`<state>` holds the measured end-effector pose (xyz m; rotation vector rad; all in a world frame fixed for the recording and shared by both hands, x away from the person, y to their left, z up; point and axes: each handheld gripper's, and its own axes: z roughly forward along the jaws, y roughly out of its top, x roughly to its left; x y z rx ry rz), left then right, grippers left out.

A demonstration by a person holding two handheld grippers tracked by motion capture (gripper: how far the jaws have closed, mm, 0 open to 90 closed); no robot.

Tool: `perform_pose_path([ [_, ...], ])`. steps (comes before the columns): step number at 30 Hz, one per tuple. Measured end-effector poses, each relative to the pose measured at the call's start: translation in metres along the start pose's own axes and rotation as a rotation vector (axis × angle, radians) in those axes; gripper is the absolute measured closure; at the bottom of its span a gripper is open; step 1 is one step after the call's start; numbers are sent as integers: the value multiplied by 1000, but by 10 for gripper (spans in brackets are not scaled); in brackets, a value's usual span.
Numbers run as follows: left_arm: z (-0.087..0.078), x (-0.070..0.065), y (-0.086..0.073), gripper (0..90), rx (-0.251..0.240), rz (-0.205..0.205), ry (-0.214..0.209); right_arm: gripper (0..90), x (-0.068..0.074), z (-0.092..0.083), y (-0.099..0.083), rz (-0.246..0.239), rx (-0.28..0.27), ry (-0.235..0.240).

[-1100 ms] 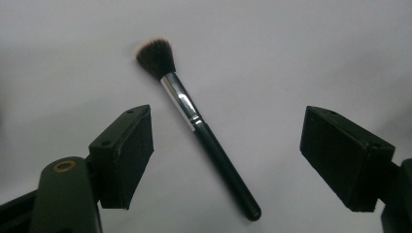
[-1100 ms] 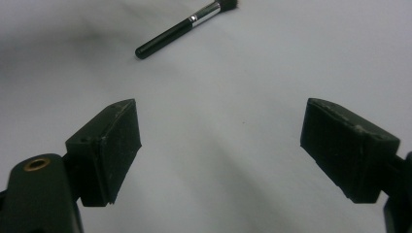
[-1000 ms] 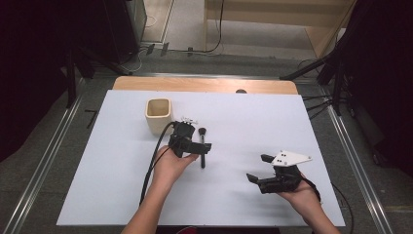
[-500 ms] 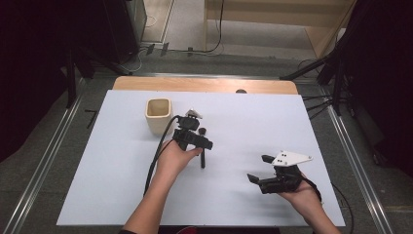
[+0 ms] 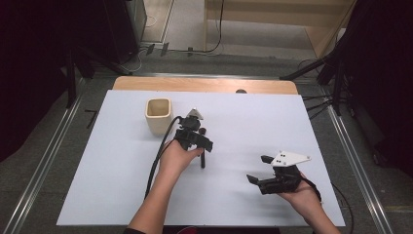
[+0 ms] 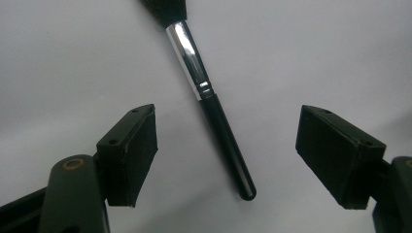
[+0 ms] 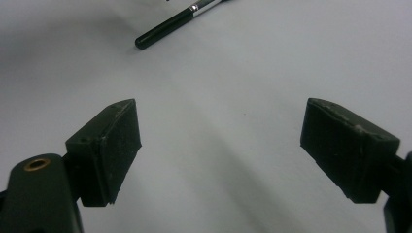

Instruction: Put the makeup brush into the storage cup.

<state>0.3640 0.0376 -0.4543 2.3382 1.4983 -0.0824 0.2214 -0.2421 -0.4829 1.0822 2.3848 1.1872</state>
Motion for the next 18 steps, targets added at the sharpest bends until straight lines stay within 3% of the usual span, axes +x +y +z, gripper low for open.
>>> perform_pose_path([
  [6, 9, 0, -1, 237, 8, 0, 9, 159, 0, 0, 0, -5, 4, -1],
  [12, 17, 0, 1, 235, 15, -31, 21, 159, 1, 1, 0, -11, 7, -3],
  [18, 25, -4, 3, 234, 25, -38, 84, 159, 1, 2, 0, -23, 11, -4],
])
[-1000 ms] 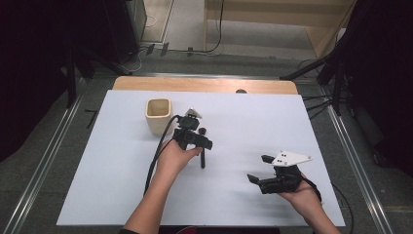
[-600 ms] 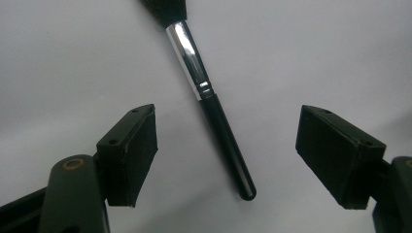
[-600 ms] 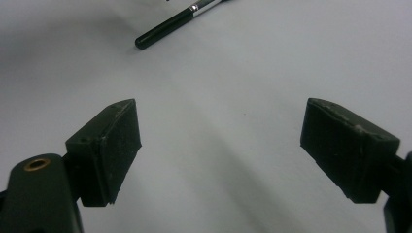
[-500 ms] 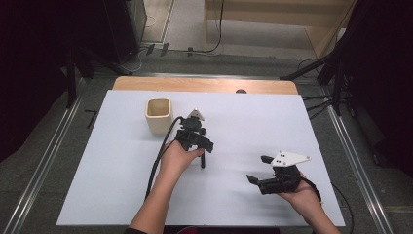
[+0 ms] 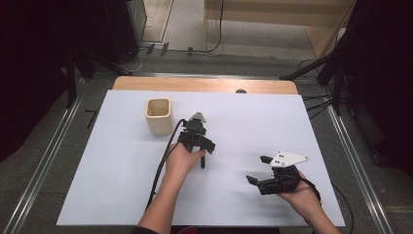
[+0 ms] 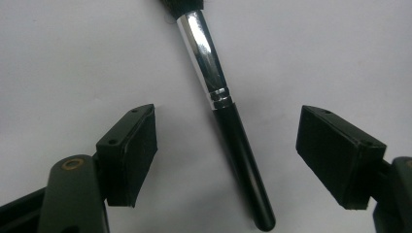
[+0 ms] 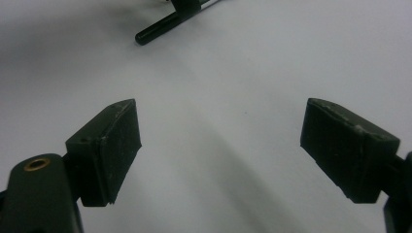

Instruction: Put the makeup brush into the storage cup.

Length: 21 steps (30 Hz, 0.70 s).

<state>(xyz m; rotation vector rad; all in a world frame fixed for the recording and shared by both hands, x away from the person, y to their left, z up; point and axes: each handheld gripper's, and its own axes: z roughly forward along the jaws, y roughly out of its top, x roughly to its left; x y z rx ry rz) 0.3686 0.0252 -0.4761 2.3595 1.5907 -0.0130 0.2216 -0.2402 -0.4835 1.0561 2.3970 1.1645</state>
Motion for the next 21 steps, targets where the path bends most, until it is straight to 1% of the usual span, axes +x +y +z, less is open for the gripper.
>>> perform_pose_path([
  [2, 1, -1, 0, 234, 1, 1, 7, 159, 0, 0, 0, 1, 0, -1],
  [3, 4, -2, 0, 234, 4, 7, 27, 159, 0, 0, 0, -2, 0, -1],
  [4, 4, -2, 0, 227, 4, 7, 27, 159, 0, 0, 0, -2, 1, -1],
  [5, 6, -6, 0, 211, 1, 18, 41, 159, 0, 0, 0, -4, 2, -1],
  [6, 6, -6, 0, 206, 1, 18, 41, 159, 0, 0, 0, -4, 2, -1],
  [9, 9, -13, -2, 202, -5, 35, 90, 159, 1, 1, 0, -7, 4, -4],
  [10, 9, -13, -2, 201, -5, 35, 90, 159, 1, 1, 0, -7, 4, -4],
  [13, 12, -19, -3, 193, -8, 58, 140, 159, 1, 1, 0, -7, 8, -2],
  [14, 12, -21, -3, 198, -9, 58, 158, 159, 2, 1, 1, -8, 9, -3],
  [15, 12, -21, -3, 202, -9, 58, 158, 159, 2, 1, 1, -8, 9, -3],
  [16, 13, -23, -4, 202, -10, 58, 173, 159, 2, 1, 1, -9, 9, -3],
  [17, 14, -25, -4, 220, -10, 66, 193, 159, 2, 1, 1, -13, 11, -4],
  [21, 14, -27, -4, 227, -9, 54, 202, 159, 2, 1, 1, -16, 15, -8],
])
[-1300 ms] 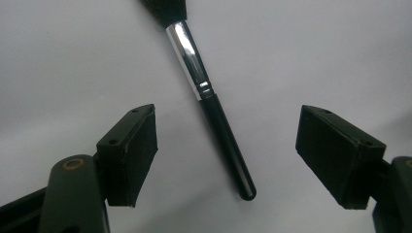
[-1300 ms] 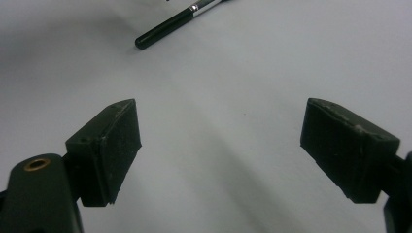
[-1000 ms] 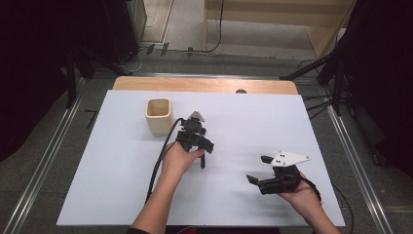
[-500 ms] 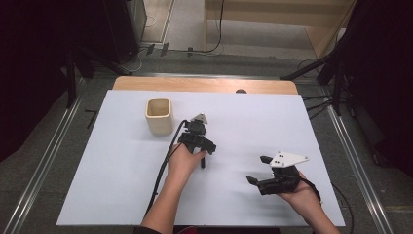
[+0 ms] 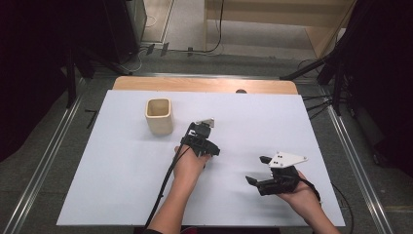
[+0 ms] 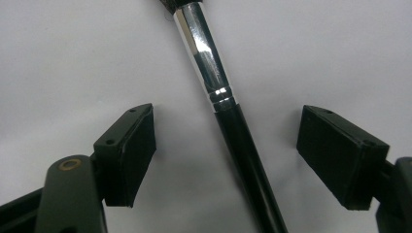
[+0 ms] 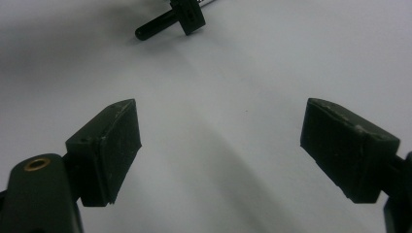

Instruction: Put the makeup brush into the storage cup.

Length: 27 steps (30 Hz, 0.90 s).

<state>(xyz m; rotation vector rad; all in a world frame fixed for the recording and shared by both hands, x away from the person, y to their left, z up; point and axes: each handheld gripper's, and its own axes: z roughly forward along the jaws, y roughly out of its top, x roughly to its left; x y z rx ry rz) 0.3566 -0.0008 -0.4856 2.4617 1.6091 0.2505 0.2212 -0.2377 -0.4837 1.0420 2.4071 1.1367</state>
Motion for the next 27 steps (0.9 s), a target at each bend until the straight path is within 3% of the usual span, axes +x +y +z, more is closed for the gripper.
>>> perform_pose_path([
  [5, -2, -3, 0, 325, 8, -7, 3, 159, 0, 1, 1, -7, -1, 3],
  [11, -7, -1, 5, 553, 63, -37, 1, 159, 2, 2, 1, -15, 9, 6],
  [15, -8, 3, 5, 671, 70, -50, -5, 159, 3, 3, 1, -29, 14, 10],
  [23, -8, 3, 3, 796, 63, -28, -12, 159, 4, 3, 1, -32, 17, 14],
  [27, -9, 12, 2, 801, 50, -11, -72, 159, 4, 3, 1, -27, 15, 14],
])
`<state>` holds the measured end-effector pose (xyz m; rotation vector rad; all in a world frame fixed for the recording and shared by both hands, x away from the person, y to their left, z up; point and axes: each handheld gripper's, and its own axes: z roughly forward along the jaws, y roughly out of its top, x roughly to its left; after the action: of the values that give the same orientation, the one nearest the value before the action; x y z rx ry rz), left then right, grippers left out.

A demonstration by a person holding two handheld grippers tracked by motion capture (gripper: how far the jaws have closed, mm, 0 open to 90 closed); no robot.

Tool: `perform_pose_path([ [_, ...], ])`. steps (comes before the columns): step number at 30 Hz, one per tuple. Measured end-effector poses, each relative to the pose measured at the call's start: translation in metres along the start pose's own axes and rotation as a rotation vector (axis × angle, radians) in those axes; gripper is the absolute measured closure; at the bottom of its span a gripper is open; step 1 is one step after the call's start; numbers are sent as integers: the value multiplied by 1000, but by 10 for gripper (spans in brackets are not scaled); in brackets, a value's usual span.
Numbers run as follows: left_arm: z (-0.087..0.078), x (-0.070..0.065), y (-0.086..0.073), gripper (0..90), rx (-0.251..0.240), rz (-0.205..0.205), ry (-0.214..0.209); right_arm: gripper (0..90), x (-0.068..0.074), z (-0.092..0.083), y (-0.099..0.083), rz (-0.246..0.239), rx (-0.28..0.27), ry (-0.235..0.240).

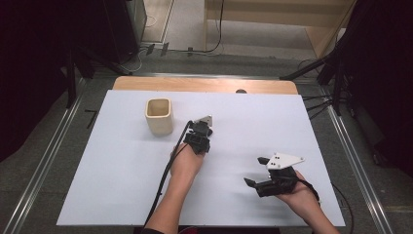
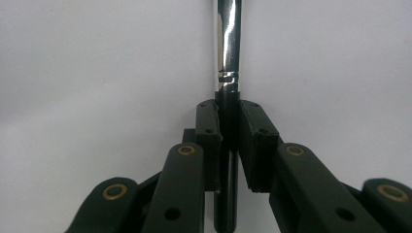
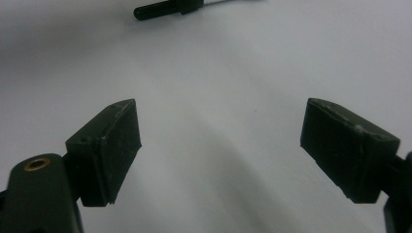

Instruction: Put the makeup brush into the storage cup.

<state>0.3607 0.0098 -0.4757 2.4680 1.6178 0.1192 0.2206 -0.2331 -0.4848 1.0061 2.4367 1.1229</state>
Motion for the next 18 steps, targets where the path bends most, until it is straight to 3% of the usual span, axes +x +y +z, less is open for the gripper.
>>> perform_pose_path([
  [2, -1, 9, -2, 801, -23, -17, -66, 159, 0, 0, 0, 2, -2, 4],
  [7, -9, 20, -3, 802, -60, -11, -95, 159, -2, -1, 0, 11, -7, 3],
  [8, -14, 23, -4, 802, -73, -13, -130, 159, -2, -1, 0, 12, -4, 3],
  [10, -17, 25, -5, 802, -84, -6, -134, 159, -2, -1, 0, 13, -3, 3],
  [11, -22, 29, -5, 802, -92, -5, -163, 159, -2, -1, 0, 14, -3, 3],
  [14, -26, 32, -7, 802, -105, 10, -174, 159, -2, -1, -1, 17, -6, 5],
  [15, -29, 34, -8, 802, -126, 31, -155, 159, -2, -1, 0, 18, -4, 5],
  [18, -30, 39, -9, 801, -131, 27, -164, 159, -3, -1, 0, 18, -8, 1],
])
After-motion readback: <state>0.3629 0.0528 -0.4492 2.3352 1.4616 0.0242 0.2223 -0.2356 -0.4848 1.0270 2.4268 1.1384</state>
